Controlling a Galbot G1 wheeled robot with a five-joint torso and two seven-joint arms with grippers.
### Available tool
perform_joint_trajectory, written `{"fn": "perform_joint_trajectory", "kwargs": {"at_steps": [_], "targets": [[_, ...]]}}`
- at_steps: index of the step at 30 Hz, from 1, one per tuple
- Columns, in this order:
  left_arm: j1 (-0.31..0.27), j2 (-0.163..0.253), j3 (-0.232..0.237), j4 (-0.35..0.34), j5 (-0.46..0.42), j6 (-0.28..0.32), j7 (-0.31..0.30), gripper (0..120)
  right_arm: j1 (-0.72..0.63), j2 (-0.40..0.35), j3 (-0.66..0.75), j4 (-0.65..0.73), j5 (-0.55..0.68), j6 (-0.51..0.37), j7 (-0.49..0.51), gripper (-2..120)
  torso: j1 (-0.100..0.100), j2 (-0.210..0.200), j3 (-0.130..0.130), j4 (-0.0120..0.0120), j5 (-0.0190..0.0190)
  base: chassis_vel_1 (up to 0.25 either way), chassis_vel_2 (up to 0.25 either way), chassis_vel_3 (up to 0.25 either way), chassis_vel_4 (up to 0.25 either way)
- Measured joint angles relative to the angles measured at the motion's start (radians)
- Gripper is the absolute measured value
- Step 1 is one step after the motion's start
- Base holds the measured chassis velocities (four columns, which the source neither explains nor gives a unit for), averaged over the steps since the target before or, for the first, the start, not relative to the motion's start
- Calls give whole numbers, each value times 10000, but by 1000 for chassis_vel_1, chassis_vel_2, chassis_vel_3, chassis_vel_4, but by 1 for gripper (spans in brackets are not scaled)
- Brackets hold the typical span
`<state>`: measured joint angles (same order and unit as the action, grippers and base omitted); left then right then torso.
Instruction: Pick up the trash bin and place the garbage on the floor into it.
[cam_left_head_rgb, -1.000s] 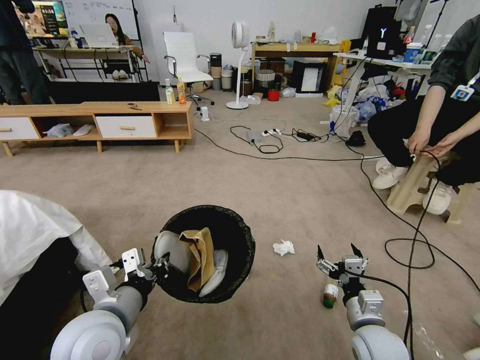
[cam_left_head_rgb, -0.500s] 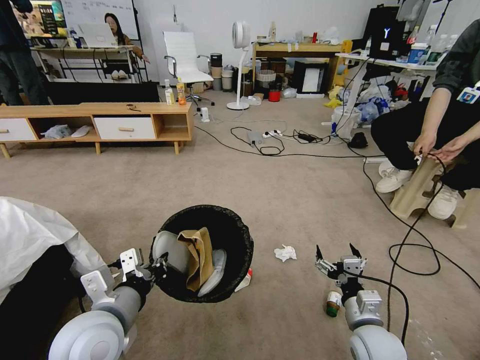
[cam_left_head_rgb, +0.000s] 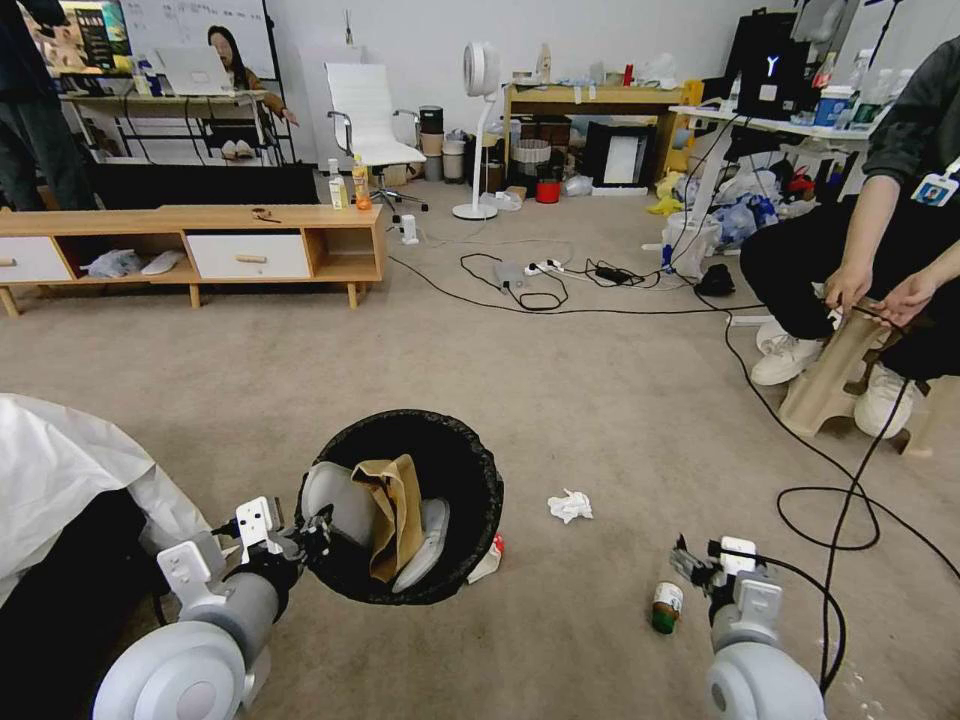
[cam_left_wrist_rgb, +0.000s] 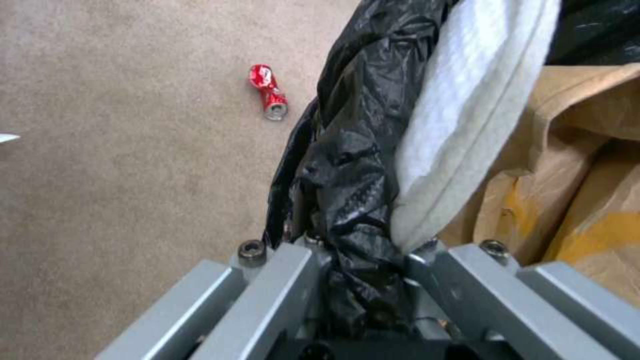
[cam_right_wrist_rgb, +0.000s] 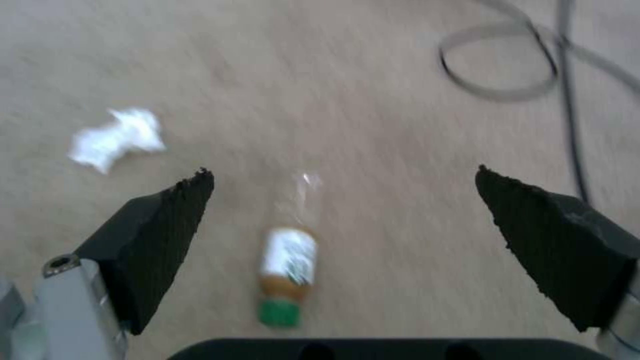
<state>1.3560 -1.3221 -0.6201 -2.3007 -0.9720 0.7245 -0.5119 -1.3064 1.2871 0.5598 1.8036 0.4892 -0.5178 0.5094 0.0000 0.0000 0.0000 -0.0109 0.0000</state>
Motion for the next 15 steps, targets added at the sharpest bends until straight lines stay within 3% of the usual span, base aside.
{"fn": "perform_joint_trajectory", "kwargs": {"at_steps": [9,15], "targets": [[-6,-16,-15,63,-45,-12,38,5,418,-21,534,-2061,779,210,-218,100,0,0,0,-2,2,0,0,0,0],[52,11,-9,64,-45,-16,44,5,1264,153,492,-3764,771,1385,-1639,100,1,0,0,1,0,0,0,0,0]]}}
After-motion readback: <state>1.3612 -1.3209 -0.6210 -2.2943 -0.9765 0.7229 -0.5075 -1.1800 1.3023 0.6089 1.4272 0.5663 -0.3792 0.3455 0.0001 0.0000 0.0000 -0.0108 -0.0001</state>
